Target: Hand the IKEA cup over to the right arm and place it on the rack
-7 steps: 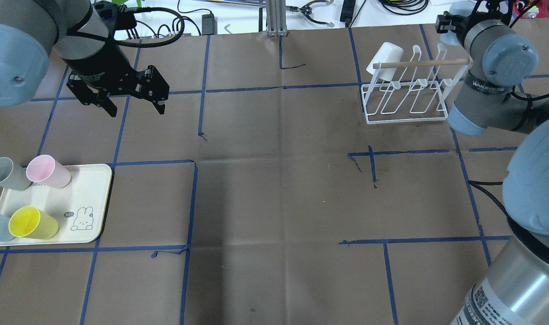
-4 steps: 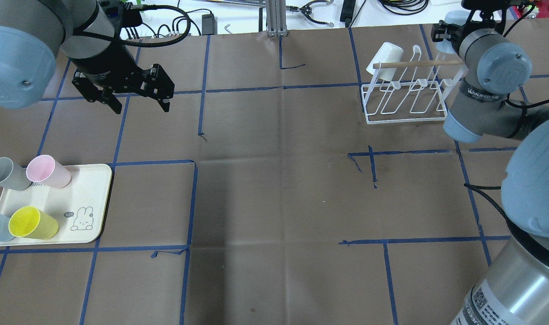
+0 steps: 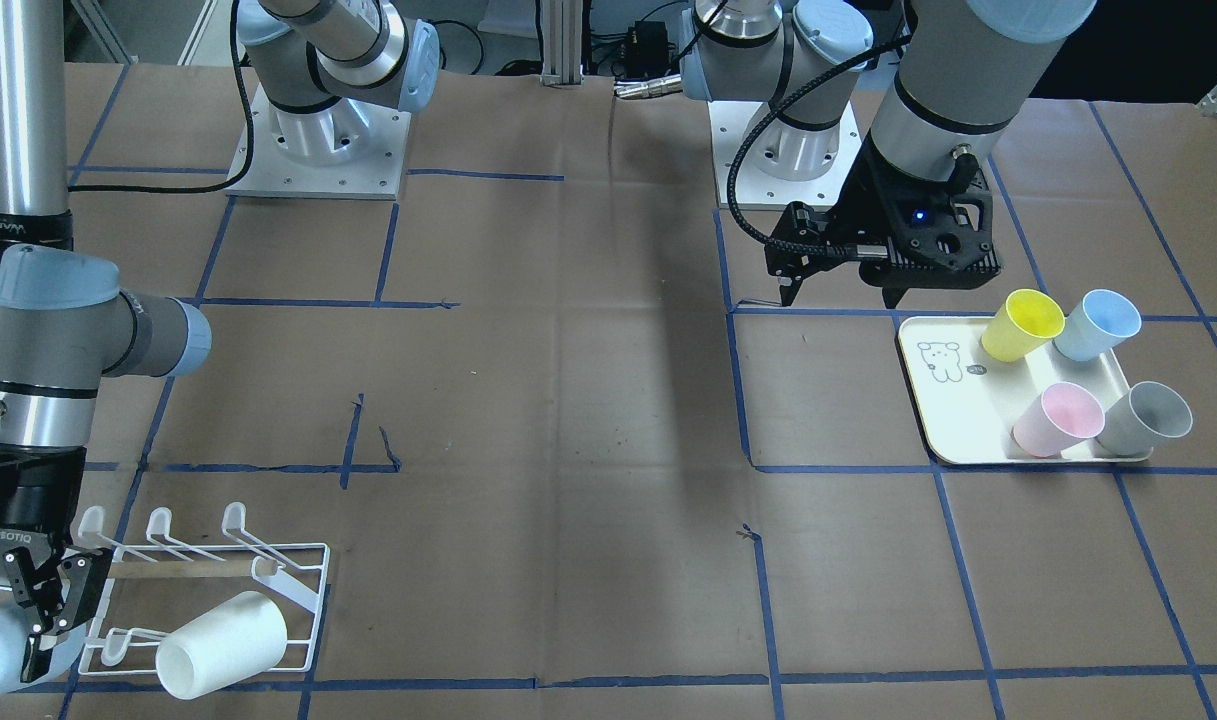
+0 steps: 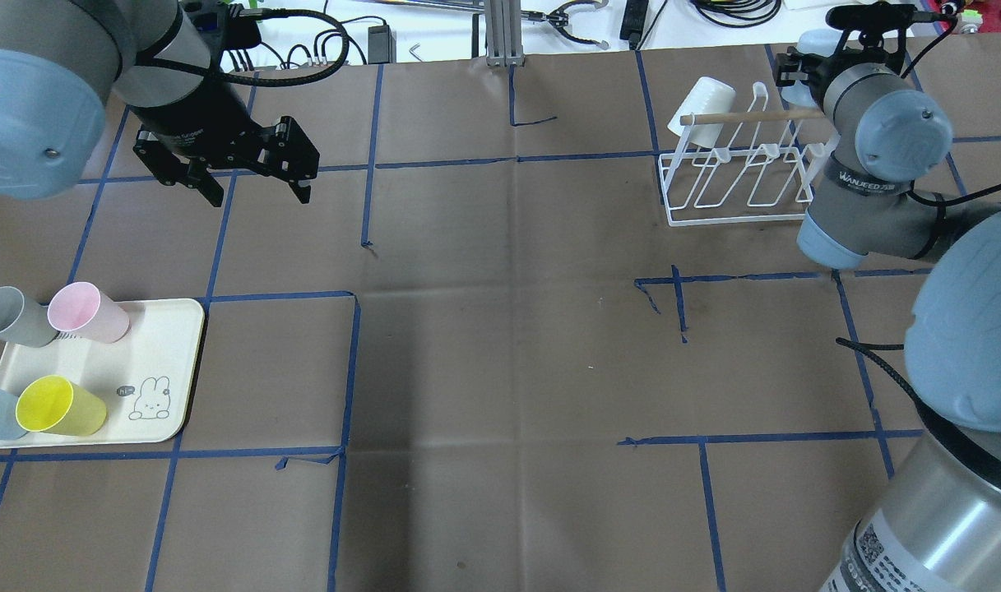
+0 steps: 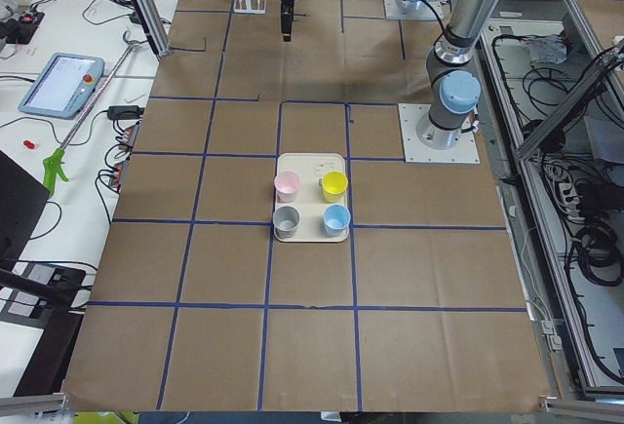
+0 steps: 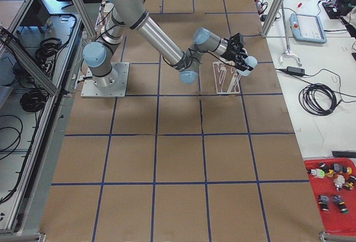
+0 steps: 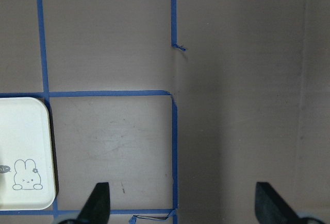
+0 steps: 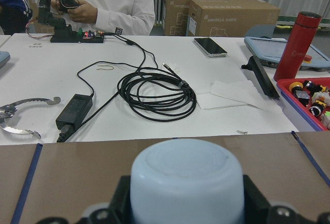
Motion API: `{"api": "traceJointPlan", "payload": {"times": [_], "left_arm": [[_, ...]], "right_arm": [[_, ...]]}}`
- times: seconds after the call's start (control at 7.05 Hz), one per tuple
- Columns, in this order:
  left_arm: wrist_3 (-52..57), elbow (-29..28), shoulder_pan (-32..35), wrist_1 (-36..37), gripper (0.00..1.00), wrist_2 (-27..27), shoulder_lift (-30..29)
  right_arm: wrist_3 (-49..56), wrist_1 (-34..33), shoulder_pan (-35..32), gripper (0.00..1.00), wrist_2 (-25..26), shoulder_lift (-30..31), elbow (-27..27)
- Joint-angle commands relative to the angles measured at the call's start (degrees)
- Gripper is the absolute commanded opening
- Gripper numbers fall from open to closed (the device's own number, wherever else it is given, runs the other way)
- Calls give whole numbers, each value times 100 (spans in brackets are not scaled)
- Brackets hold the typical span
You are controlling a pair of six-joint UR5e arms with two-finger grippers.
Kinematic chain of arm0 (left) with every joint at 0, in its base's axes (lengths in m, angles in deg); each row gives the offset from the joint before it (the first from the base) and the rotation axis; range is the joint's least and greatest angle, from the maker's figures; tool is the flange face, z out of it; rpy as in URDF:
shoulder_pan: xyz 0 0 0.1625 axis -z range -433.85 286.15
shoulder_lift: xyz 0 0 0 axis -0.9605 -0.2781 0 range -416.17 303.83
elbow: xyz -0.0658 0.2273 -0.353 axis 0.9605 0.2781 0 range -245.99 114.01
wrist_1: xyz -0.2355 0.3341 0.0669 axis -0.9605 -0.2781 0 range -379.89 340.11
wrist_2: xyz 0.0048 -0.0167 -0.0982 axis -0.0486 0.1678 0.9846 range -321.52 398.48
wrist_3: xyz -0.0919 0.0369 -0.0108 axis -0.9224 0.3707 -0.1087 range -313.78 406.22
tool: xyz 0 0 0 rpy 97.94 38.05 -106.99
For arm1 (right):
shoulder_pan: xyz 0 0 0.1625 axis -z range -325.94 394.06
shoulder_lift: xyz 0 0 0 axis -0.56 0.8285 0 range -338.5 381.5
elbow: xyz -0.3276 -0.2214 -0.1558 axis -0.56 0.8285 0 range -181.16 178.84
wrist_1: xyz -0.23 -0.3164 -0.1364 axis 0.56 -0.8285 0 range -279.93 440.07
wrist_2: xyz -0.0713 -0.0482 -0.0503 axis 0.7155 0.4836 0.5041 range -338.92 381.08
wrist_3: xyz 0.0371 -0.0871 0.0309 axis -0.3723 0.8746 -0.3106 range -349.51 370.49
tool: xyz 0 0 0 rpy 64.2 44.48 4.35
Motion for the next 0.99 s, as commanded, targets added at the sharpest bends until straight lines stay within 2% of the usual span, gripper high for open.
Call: {"api": "traceJointPlan", "payload": {"times": [0.0,0.43,0.85], "left_arm": [[0,-7,-9,0,99,0,-1],[0,-7,0,0,99,0,-1],[0,-7,0,0,99,0,-1]], "right_arm": [[-68,-8,4,100,27,-6,-4],[-68,219,-22,100,9,125,40],[-68,1833,-285,100,1,817,49]]}}
